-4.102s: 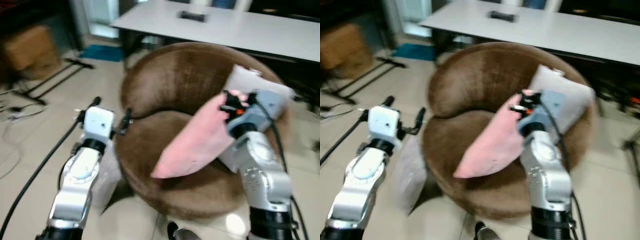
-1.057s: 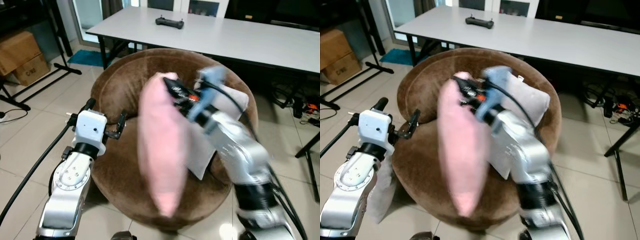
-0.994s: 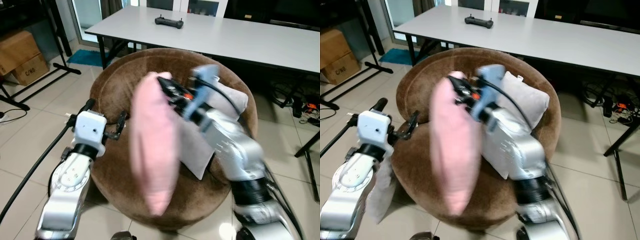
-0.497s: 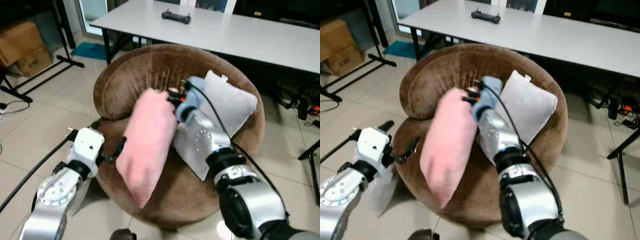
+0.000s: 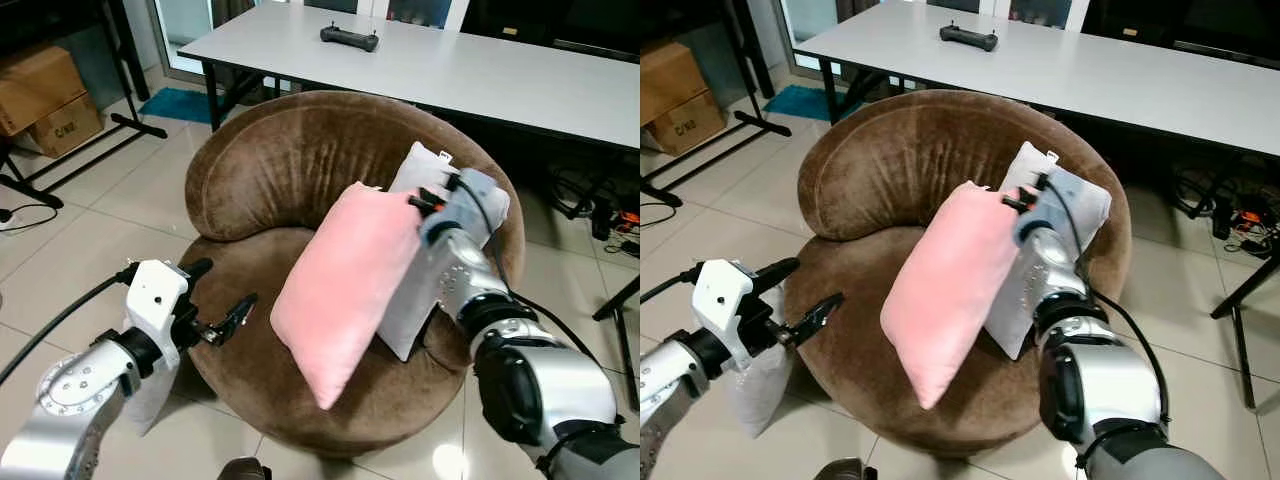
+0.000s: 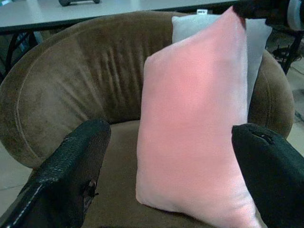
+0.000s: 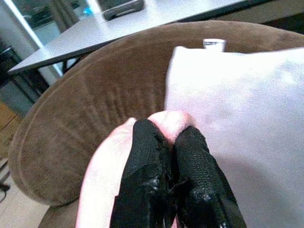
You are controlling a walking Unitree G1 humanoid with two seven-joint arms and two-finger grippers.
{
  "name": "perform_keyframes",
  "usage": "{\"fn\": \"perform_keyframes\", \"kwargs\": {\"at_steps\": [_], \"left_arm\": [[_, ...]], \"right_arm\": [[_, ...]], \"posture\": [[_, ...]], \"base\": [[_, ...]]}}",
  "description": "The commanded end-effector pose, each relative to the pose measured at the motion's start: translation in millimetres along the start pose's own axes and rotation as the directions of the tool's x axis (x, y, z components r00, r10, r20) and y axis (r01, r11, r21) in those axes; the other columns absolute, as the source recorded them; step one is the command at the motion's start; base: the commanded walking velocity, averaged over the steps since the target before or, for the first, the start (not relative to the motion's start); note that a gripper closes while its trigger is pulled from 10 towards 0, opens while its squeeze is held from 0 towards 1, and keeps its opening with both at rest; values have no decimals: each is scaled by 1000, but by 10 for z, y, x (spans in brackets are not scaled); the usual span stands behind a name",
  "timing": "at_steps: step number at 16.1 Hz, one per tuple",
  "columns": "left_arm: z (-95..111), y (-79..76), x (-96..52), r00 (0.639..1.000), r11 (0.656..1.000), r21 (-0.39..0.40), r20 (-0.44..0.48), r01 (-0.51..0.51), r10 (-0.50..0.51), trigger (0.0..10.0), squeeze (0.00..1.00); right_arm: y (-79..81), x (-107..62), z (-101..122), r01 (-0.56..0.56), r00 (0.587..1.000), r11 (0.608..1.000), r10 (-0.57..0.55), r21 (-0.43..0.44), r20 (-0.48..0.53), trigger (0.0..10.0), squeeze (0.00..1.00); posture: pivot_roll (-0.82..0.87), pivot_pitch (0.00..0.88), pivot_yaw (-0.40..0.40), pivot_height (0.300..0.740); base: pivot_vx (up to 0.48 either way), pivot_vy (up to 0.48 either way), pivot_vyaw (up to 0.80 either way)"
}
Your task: Move the pillow to the sofa from floor
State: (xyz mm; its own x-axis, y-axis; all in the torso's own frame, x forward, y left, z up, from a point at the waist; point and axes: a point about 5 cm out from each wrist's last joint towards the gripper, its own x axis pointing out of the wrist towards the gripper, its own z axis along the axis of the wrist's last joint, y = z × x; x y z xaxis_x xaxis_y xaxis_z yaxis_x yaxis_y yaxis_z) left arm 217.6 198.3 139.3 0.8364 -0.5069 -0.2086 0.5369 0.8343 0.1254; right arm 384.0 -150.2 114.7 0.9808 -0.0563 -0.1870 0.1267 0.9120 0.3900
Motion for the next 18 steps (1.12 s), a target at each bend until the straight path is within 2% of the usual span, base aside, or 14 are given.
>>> {"fn": "perform_keyframes", "kwargs": {"at_steps": [1, 2, 3, 4, 5, 8, 9, 10, 12, 14, 15, 16, 17, 18], "left_arm": [[57, -1, 20, 1000, 1000, 4, 13, 18, -18, 10000, 0], [59, -3, 26, 1000, 1000, 4, 12, 21, -22, 10000, 0], [64, -9, 43, 1000, 1000, 4, 13, 27, -27, 10000, 0], [65, -11, 48, 1000, 1000, 5, 13, 28, -28, 10000, 0], [65, -16, 50, 999, 1000, 6, 12, 31, -31, 10000, 0], [63, -22, 49, 999, 999, 8, 8, 32, -32, 10000, 0], [69, -33, 53, 999, 999, 9, 10, 32, -32, 10000, 0], [70, -36, 54, 999, 999, 10, 12, 32, -32, 10000, 0], [84, -50, 65, 999, 999, 10, 24, 34, -34, 10000, 0], [102, -58, 93, 999, 1000, 8, 45, 15, -15, 10000, 0], [122, -46, 116, 998, 1000, 14, 66, -25, 24, 10000, 0], [167, -47, 172, 987, 992, 38, 113, -119, 114, 10000, 0], [167, -47, 172, 987, 992, 38, 113, -119, 114, 10000, 0], [188, -53, 211, 967, 975, 37, 147, -218, 210, 10000, 0]], "right_arm": [[40, 32, 137, -11, 999, 1000, 12, -10, 48, 10000, 0], [39, 29, 114, -14, 999, 1000, 15, -19, 38, 10000, 0], [46, 14, 40, -50, 999, 996, 50, -71, 6, 10000, 0], [41, 7, 21, -56, 998, 993, 57, -107, 1, 10000, 816], [44, 0, 12, -84, 996, 992, 85, -94, 8, 10000, 1000], [59, 3, 64, -137, 989, 990, 136, 23, 50, 10000, 1000], [28, 17, 120, -141, 989, 981, 133, 131, 65, 10000, 1000], [20, 19, 138, -145, 988, 979, 135, 146, 74, 10000, 1000], [6, 4, 223, -208, 971, 976, 196, 73, 141, 10000, 1000], [-6, -18, 331, -269, 942, 962, 251, 52, 221, 10000, 1000], [9, -31, 358, -300, 929, 953, 284, 33, 239, 10000, 1000], [23, -87, 392, -310, 908, 948, 319, -76, 272, 10000, 1000], [23, -87, 392, -310, 908, 948, 319, -76, 272, 10000, 1000], [28, -210, 343, -329, 894, 930, 362, -162, 263, 10000, 824]], "posture": [[186, 0, -39, 740], [186, 0, -39, 740], [185, 0, -37, 740], [185, 0, -37, 740], [185, 0, -37, 740], [189, 0, -40, 740], [189, 0, -40, 740], [189, 0, -40, 740], [189, 0, -40, 740], [188, 0, -41, 740], [188, 0, -41, 740], [178, 0, -37, 740], [178, 0, -37, 740], [159, 0, -38, 740]], "base": [[0, 0, 0], [0, 0, 0], [0, 0, 0], [0, 0, 0], [0, 0, 0], [0, 0, 0], [0, 0, 0], [0, 0, 0], [0, 0, 0], [0, 0, 0], [0, 0, 0], [0, 0, 0], [0, 0, 0], [0, 0, 0]]}}
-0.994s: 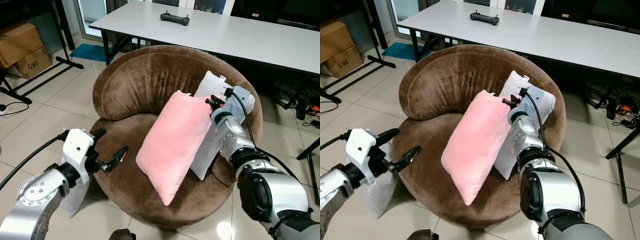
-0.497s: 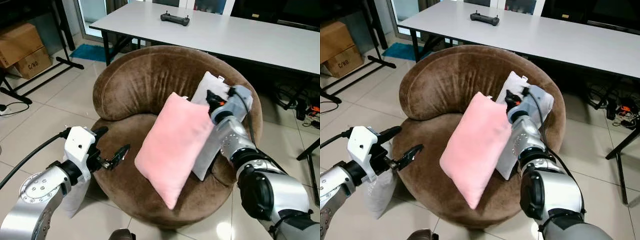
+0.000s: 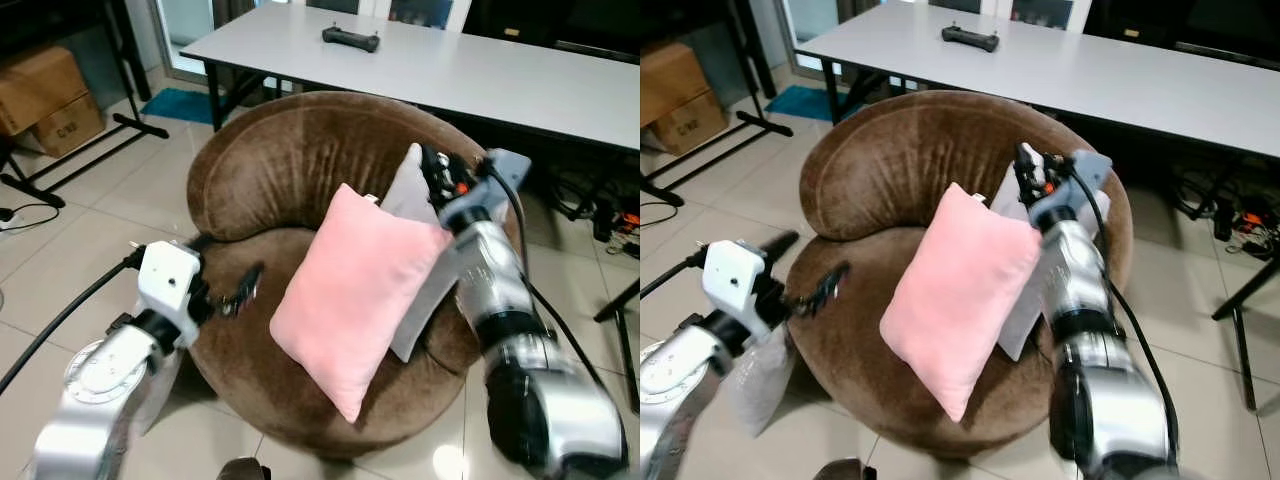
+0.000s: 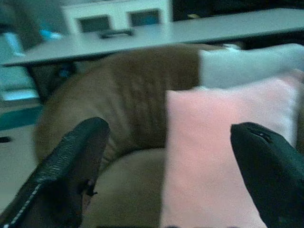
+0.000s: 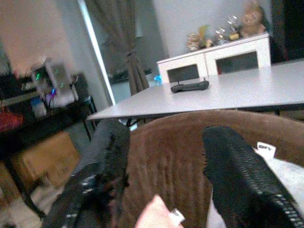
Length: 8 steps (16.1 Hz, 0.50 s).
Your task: Move the pillow to the sofa from floor
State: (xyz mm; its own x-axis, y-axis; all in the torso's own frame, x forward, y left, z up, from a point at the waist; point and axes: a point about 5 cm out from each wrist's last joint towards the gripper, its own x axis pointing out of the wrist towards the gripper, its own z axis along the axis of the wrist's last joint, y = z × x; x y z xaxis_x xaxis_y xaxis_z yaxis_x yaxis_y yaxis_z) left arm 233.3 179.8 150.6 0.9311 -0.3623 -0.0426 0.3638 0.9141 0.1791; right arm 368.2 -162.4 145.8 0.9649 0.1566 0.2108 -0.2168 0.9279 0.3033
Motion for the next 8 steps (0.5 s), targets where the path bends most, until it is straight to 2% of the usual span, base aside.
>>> {"fn": "perform_keyframes", "kwargs": {"at_steps": [1, 2, 4, 6, 7, 8], "left_arm": [[18, 8, 27, 997, 996, 59, 7, -74, 74, 10000, 0], [19, 4, 36, 994, 991, 80, 10, -108, 108, 10000, 0], [14, 28, 38, 985, 980, 103, 8, -172, 173, 10000, 0], [3, 29, 40, 981, 975, 109, 11, -195, 195, 10000, 0], [2, 25, 45, 980, 974, 107, 17, -199, 198, 10000, 0], [3, 13, 62, 976, 972, 98, 30, -216, 214, 10000, 0]], "right_arm": [[61, -86, 15, -32, 999, 998, 31, -45, -22, 10000, 188], [82, -196, -9, -29, 998, 997, 25, -70, -50, 10000, 0], [146, -430, -33, -13, 997, 995, 5, -97, -81, 10000, 0], [173, -616, -42, 33, 996, 991, -44, -129, -78, 10000, 0], [151, -708, -71, 70, 993, 986, -83, -149, -80, 10000, 0], [95, -891, -110, 133, 981, 973, -156, -187, -117, 10000, 0]], "posture": [[154, 0, -52, 740], [154, 0, -60, 740], [151, 0, -64, 740], [137, 0, -64, 740], [128, 0, -63, 740], [122, 0, -60, 740]], "base": [[0, 0, 0], [0, 0, 0], [0, 0, 0], [0, 0, 0], [0, 0, 0], [0, 307, 0]]}}
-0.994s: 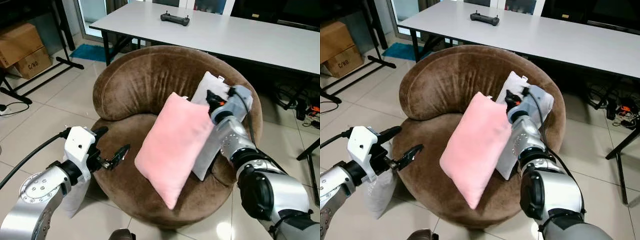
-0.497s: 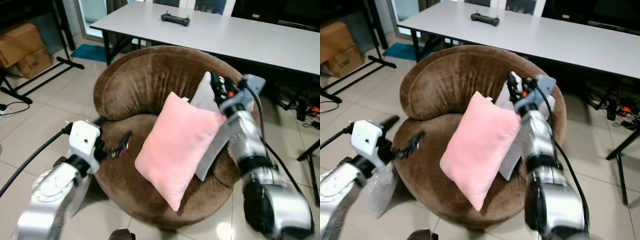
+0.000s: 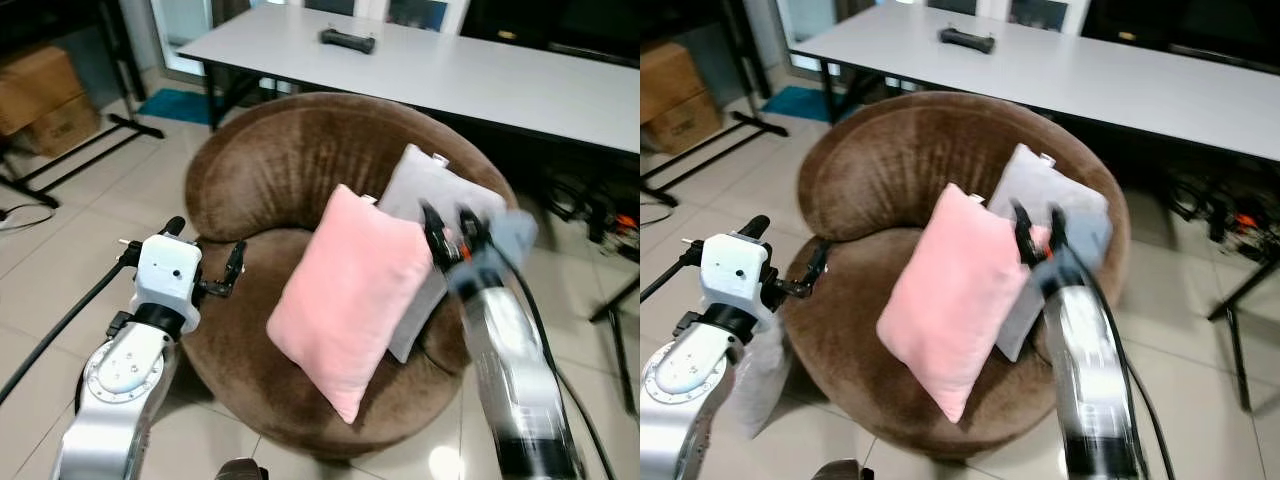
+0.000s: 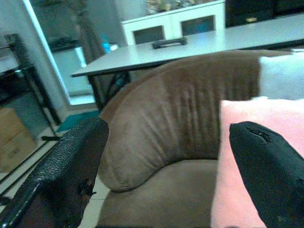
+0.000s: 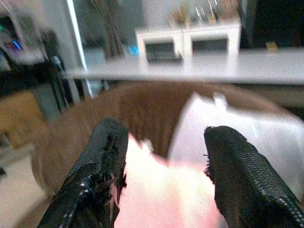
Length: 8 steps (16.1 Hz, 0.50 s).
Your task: Move the pillow to the sofa from floor
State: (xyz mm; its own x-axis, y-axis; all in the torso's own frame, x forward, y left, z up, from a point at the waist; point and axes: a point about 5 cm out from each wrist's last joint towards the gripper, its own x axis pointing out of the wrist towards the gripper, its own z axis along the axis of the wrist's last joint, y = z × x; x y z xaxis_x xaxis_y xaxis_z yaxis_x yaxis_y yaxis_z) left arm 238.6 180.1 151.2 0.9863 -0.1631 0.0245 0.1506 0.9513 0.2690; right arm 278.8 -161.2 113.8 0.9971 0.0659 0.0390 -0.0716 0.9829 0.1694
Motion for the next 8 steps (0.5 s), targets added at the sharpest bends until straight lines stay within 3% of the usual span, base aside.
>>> {"fn": "perform_keyframes", "kwargs": {"at_steps": [1, 4, 8], "left_arm": [[6, -18, 18, 1000, 1000, 7, 10, -18, 18, 10000, 0], [-15, 27, 56, 997, 997, -5, 1, -74, 74, 10000, 0], [-55, 60, 54, 995, 995, 2, -15, -98, 98, 10000, 0]], "right_arm": [[-18, -60, 77, 27, 999, 999, -28, -22, -19, 10000, 0], [31, -78, 146, -40, 998, 993, 34, -109, -58, 10000, 0], [70, -114, 115, -33, 994, 992, 20, -122, -111, 10000, 0]], "posture": [[122, 0, -60, 740], [111, 0, -54, 740], [113, 0, -61, 740]], "base": [[0, 311, 0], [0, 316, 0], [0, 336, 0]]}}
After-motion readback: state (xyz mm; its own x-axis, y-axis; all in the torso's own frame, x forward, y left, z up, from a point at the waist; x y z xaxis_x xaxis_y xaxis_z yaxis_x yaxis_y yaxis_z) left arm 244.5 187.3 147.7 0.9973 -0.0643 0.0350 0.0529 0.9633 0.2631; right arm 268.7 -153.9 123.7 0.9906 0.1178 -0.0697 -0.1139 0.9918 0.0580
